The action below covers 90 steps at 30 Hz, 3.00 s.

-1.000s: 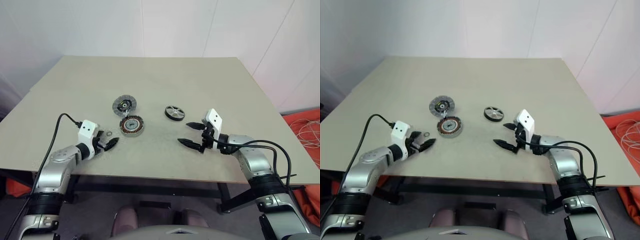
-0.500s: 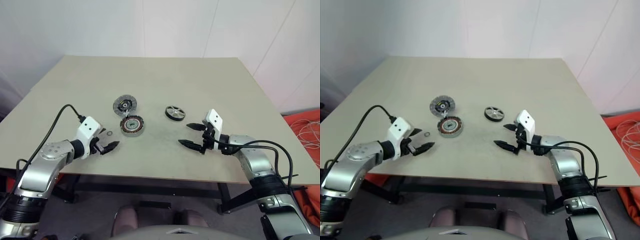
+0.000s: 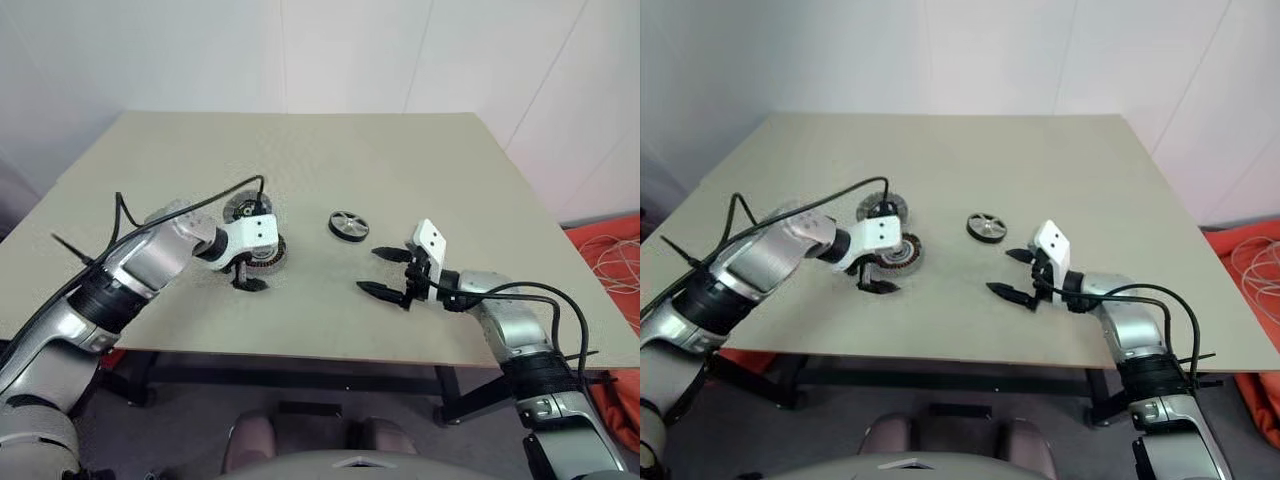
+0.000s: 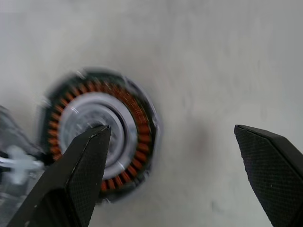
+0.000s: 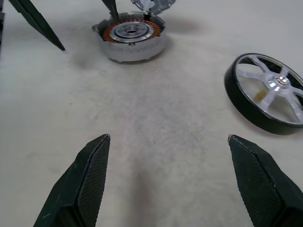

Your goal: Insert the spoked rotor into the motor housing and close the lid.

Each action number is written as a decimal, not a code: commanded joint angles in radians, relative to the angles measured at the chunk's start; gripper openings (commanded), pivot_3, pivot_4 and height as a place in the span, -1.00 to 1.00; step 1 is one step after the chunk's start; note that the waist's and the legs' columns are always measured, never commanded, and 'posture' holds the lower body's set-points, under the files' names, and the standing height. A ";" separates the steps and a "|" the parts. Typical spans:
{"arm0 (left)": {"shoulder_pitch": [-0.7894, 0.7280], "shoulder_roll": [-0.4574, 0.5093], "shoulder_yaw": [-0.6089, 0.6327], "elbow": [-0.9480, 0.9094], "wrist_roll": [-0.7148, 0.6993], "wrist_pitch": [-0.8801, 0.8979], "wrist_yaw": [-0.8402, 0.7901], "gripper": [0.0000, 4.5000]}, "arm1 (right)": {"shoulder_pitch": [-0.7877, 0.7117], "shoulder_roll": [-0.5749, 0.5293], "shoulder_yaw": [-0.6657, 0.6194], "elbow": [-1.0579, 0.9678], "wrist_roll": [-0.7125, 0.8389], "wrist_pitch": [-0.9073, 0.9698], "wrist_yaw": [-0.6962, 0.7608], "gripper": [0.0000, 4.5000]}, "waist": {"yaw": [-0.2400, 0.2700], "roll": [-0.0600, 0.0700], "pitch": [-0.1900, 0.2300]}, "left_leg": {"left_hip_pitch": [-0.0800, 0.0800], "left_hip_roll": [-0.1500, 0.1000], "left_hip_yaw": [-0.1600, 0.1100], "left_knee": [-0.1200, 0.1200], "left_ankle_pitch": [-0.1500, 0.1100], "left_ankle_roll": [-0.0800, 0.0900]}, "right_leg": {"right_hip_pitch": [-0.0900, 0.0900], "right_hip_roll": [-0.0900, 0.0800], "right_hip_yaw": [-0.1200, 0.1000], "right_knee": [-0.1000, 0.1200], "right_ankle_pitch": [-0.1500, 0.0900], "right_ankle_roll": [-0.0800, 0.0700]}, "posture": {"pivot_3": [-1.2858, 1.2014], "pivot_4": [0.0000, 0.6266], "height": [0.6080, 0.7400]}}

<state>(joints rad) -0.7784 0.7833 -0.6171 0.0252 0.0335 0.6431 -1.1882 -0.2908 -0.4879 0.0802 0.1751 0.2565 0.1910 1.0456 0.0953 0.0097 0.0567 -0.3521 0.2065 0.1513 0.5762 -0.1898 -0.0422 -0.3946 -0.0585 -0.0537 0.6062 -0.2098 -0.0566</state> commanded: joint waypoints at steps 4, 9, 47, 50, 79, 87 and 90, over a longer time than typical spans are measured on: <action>-0.140 -0.075 -0.077 0.128 0.109 -0.040 -0.091 0.96 | -0.013 -0.022 -0.024 -0.049 0.038 0.009 0.014 1.00 | 0.004 0.000 0.000 | 0.000 0.000 0.000 0.001 0.000 0.000 | 0.001 -0.001 0.000 0.000 0.000 0.000 | 0.03 -1.00 1.00; -0.154 -0.108 -0.121 0.195 0.172 -0.086 -0.144 0.96 | -0.020 -0.014 -0.024 -0.045 0.038 0.004 0.001 1.00 | 0.001 0.000 0.000 | 0.002 0.000 0.000 0.001 0.000 0.000 | 0.003 -0.001 0.000 0.000 -0.002 0.004 | 0.03 -1.00 1.00; -0.163 -0.223 -0.084 0.284 0.325 -0.239 -0.269 -0.99 | -0.054 -0.008 -0.022 0.000 0.032 -0.016 -0.007 1.00 | 0.010 0.003 -0.002 | 0.003 -0.001 0.000 0.001 0.000 0.001 | 0.008 -0.003 -0.001 0.000 -0.003 0.005 | 0.03 -1.00 1.00; -0.170 -0.233 -0.083 0.273 0.326 -0.261 -0.280 -0.99 | -0.053 -0.009 -0.022 -0.008 0.033 -0.011 -0.010 1.00 | 0.014 0.003 -0.002 | 0.003 -0.002 0.000 0.001 -0.001 0.001 | 0.007 -0.004 -0.001 0.000 -0.002 0.003 | 0.03 -1.00 1.00; -0.201 -0.304 -0.057 0.135 0.327 -0.239 -0.321 -0.99 | -0.022 -0.034 -0.042 -0.045 0.039 0.002 -0.022 1.00 | 0.029 0.001 -0.001 | -0.002 -0.014 0.000 0.001 -0.006 0.011 | 0.003 -0.018 -0.002 0.000 -0.004 0.007 | 0.03 -1.00 1.00; -0.168 -0.290 -0.075 0.072 0.323 -0.214 -0.345 -0.99 | -0.029 -0.030 -0.040 -0.022 0.035 -0.013 -0.015 1.00 | 0.028 0.001 0.000 | -0.002 -0.014 0.000 0.001 -0.006 0.011 | 0.003 -0.018 -0.002 0.000 -0.004 0.007 | 0.03 -1.00 1.00; -0.165 -0.291 -0.071 0.071 0.315 -0.236 -0.339 -0.99 | -0.033 -0.029 -0.039 -0.013 0.033 -0.018 -0.013 1.00 | 0.028 0.001 0.000 | -0.002 -0.014 0.000 0.001 -0.006 0.011 | 0.003 -0.018 -0.002 0.000 -0.004 0.007 | 0.03 -1.00 1.00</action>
<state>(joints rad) -0.9238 0.4846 -0.7111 0.1351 0.3589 0.4241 -1.5344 -0.3005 -0.5122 0.0601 0.1797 0.2763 0.1963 1.0265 0.1232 0.0106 0.0562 -0.3542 0.1924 0.1511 0.5770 -0.1958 -0.0312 -0.3917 -0.0761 -0.0554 0.6063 -0.2142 -0.0497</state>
